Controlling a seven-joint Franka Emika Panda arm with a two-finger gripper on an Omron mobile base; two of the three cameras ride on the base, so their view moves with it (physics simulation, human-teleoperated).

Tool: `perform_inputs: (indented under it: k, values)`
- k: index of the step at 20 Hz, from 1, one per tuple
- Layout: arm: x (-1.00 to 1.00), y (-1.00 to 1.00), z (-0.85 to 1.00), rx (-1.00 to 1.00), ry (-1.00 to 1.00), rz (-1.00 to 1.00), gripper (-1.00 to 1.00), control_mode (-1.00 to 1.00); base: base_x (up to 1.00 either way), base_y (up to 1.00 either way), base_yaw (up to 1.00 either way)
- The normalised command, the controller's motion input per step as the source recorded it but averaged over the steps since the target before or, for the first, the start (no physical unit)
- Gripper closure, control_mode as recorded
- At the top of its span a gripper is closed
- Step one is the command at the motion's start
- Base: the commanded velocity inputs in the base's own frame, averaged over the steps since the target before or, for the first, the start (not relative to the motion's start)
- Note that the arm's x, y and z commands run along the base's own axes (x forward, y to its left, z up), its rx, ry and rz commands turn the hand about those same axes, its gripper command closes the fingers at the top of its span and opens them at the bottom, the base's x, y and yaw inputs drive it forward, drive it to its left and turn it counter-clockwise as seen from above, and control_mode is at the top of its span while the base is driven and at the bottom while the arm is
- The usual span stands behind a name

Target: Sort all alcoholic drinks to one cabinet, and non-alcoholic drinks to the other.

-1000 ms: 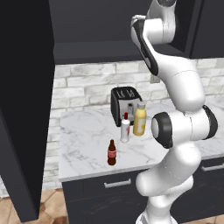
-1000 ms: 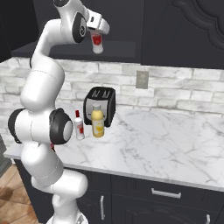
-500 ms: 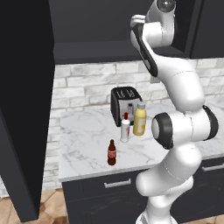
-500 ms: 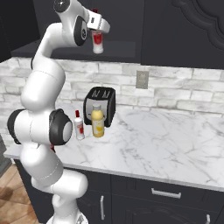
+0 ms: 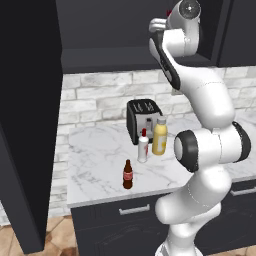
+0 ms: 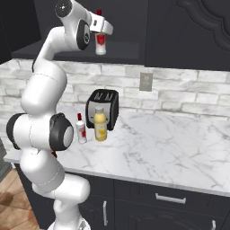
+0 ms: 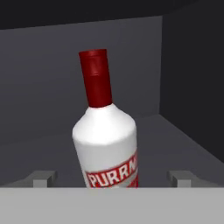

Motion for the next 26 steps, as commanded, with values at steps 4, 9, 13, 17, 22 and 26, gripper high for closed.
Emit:
perform_inputs:
  k: [4, 9, 13, 17, 22, 26]
  values:
    - [-0.12, 0.0, 0.09, 0.0, -0.01, 0.0, -1.0, -1.0, 0.0, 0.0, 0.0]
    - [-0.39, 0.0, 0.02, 0.0, 0.0, 0.0, -1.0, -1.0, 0.0, 0.0, 0.0]
    - [-0.44, 0.0, 0.0, 0.0, 0.0, 0.0, -1.0, -1.0, 0.0, 0.0, 0.0]
    - [-0.48, 0.0, -0.01, 0.0, 0.0, 0.0, -1.0, -1.0, 0.0, 0.0, 0.0]
    - [-0.55, 0.0, -0.05, 0.0, 0.0, 0.0, -1.0, -1.0, 0.0, 0.0, 0.0]
    - [-0.52, 0.0, -0.1, 0.0, 0.0, 0.0, -1.0, -1.0, 0.0, 0.0, 0.0]
